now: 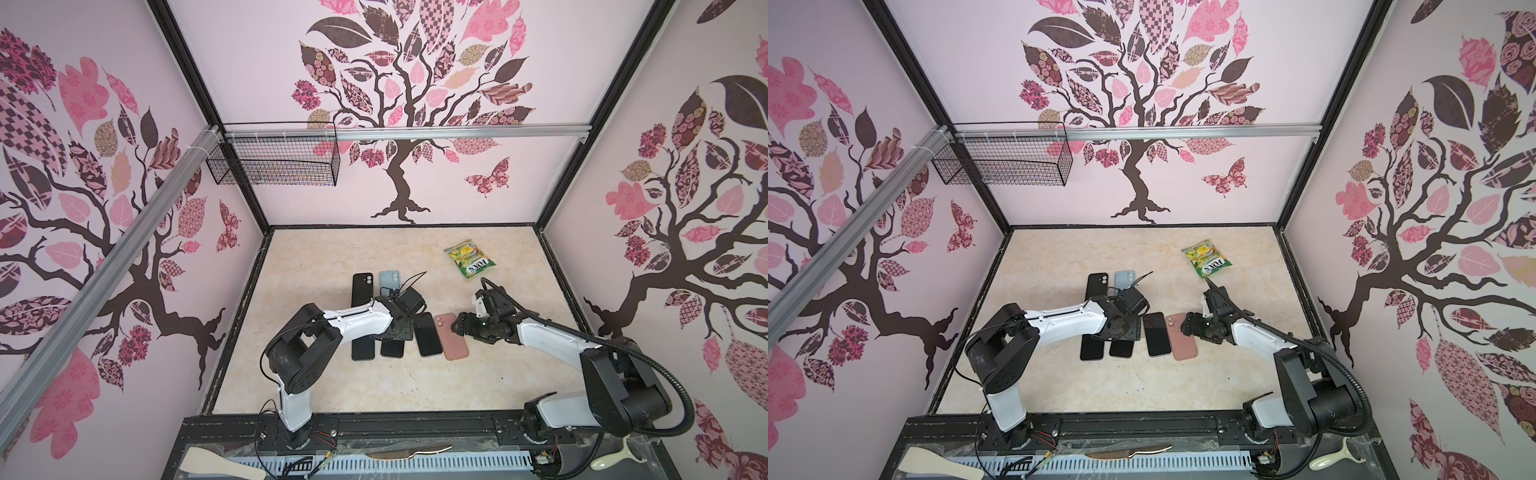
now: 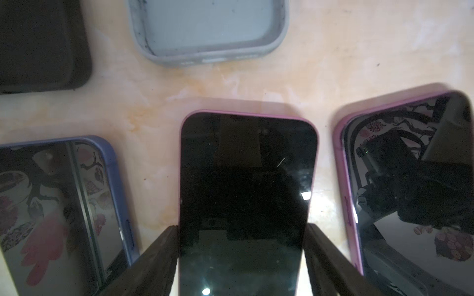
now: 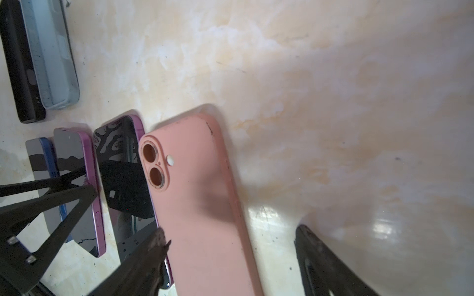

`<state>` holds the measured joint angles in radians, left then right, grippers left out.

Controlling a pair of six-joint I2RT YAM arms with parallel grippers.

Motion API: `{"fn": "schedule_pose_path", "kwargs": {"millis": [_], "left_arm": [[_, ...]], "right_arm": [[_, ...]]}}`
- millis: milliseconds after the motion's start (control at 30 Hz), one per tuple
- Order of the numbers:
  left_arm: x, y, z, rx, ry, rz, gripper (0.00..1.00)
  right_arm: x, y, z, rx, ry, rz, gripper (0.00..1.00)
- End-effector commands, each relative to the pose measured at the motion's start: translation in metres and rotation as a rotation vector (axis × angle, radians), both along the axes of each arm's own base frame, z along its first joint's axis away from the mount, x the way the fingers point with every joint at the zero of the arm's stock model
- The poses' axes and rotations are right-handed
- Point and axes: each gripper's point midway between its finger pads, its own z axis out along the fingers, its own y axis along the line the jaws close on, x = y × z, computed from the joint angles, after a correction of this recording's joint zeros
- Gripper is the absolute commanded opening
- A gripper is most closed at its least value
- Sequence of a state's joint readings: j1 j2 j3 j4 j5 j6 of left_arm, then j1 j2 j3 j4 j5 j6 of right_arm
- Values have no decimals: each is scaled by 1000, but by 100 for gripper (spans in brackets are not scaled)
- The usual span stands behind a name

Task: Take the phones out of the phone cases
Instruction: 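Close the right gripper on the pink case end while left lifts away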

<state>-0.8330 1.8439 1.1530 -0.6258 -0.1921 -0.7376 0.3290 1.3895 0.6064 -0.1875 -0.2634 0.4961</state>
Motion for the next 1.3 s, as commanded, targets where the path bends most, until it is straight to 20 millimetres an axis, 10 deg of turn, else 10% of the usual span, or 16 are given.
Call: {"fn": "schedule_pose_path", "kwargs": {"millis": [0,367,600,1033,1267], "left_arm": [[-1,0,-5,19,18,34,71],[-4,2,-9,12,34,131,61],[-1,2,-1,1,11,145,72],[26,5,113,-134,-260,137,86],[25,35,127,-190,-305,195,85]], "right_arm": [[-9,-9,-2,-47,16,-5,82],[-13,-18,4,-134,-13,1,84],[-18,-19,10,-186,-33,8,86],[-48,2,15,-304,-65,136,99],[-62,19,7,-367,-55,223,99]]}}
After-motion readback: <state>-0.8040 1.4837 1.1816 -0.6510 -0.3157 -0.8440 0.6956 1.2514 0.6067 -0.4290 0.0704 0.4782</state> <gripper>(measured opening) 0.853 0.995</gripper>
